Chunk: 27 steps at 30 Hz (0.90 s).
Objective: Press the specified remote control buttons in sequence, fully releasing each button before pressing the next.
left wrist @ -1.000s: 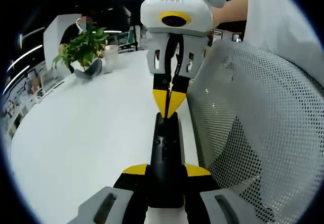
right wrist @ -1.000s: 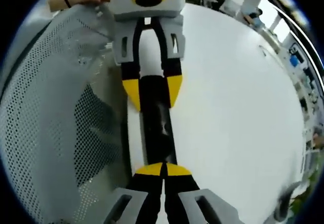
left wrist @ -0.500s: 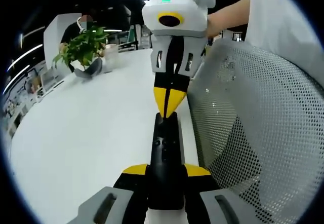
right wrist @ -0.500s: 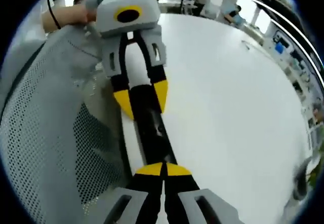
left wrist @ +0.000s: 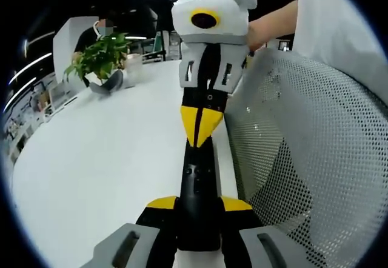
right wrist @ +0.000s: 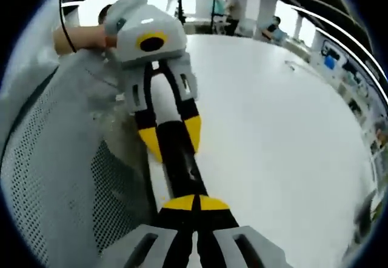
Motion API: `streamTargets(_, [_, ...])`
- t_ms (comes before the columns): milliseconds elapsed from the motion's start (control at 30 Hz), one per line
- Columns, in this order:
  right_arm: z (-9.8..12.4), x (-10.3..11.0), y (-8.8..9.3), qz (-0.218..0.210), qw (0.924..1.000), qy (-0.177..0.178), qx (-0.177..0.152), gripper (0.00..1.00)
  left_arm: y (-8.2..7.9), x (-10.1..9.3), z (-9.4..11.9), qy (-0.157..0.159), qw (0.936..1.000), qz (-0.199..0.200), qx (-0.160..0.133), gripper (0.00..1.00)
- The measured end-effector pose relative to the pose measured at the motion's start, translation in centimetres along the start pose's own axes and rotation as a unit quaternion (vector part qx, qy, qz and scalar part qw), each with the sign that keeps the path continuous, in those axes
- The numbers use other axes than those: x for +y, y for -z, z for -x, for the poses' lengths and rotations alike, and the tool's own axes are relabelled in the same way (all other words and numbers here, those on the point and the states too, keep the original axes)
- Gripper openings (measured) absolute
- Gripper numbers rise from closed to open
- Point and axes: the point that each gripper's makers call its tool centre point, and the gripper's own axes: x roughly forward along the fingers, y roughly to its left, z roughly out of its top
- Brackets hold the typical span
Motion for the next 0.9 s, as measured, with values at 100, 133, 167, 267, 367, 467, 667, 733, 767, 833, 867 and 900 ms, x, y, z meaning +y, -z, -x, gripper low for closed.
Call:
streamTargets(100, [0.13, -0.09, -0.17, 0.036, 0.9993, 0.007, 0.010, 0.00, 0.01, -0.01, 0.00, 0.002, 1.0000, 0.000, 0.000, 0.25])
streamTargets(133, [0.08, -0.01, -0.09, 0.034, 0.9993, 0.005, 0.014, 0.00, 0.01, -0.01, 0.01, 0.002, 1.0000, -0.001, -0.001, 0.25])
streamTargets(167, [0.01, -0.07, -0.15, 0.039, 0.9991, 0.006, 0.015, 0.00, 0.00, -0.02, 0.02, 0.002, 1.0000, -0.001, -0.001, 0.25])
streamTargets(267, [-0.07, -0.15, -0.20, 0.051, 0.9984, 0.000, 0.024, 0.00, 0.01, -0.02, 0.02, 0.001, 1.0000, -0.001, 0.000, 0.25])
streamTargets(367, [-0.19, -0.18, -0.25, 0.062, 0.9972, -0.008, 0.039, 0.00, 0.03, -0.01, 0.00, 0.002, 1.0000, -0.001, 0.001, 0.25])
streamTargets(467, [-0.25, -0.21, -0.29, 0.064, 0.9966, -0.011, 0.050, 0.00, 0.04, 0.00, 0.00, 0.003, 1.0000, -0.003, -0.001, 0.25])
streamTargets(667, [-0.34, -0.18, -0.27, 0.079, 0.9942, -0.016, 0.071, 0.00, 0.02, 0.00, 0.01, 0.003, 1.0000, -0.002, 0.000, 0.25])
streamTargets(733, [-0.39, -0.19, -0.30, 0.082, 0.9937, -0.015, 0.075, 0.00, 0.00, -0.02, 0.01, 0.003, 1.0000, -0.003, -0.001, 0.25])
streamTargets(767, [-0.39, -0.21, -0.31, 0.081, 0.9936, -0.015, 0.076, 0.00, 0.00, -0.01, 0.01, 0.003, 1.0000, -0.003, -0.001, 0.25])
streamTargets(833, [-0.38, -0.23, -0.30, 0.082, 0.9934, -0.016, 0.078, 0.00, 0.00, 0.00, 0.01, 0.002, 1.0000, -0.003, -0.001, 0.25])
streamTargets(867, [-0.37, -0.23, -0.30, 0.083, 0.9933, -0.018, 0.079, 0.00, 0.00, 0.00, 0.01, 0.002, 1.0000, -0.002, 0.000, 0.25])
streamTargets(900, [-0.35, -0.23, -0.29, 0.083, 0.9932, -0.020, 0.078, 0.00, 0.00, 0.00, 0.01, 0.002, 1.0000, -0.002, 0.000, 0.25])
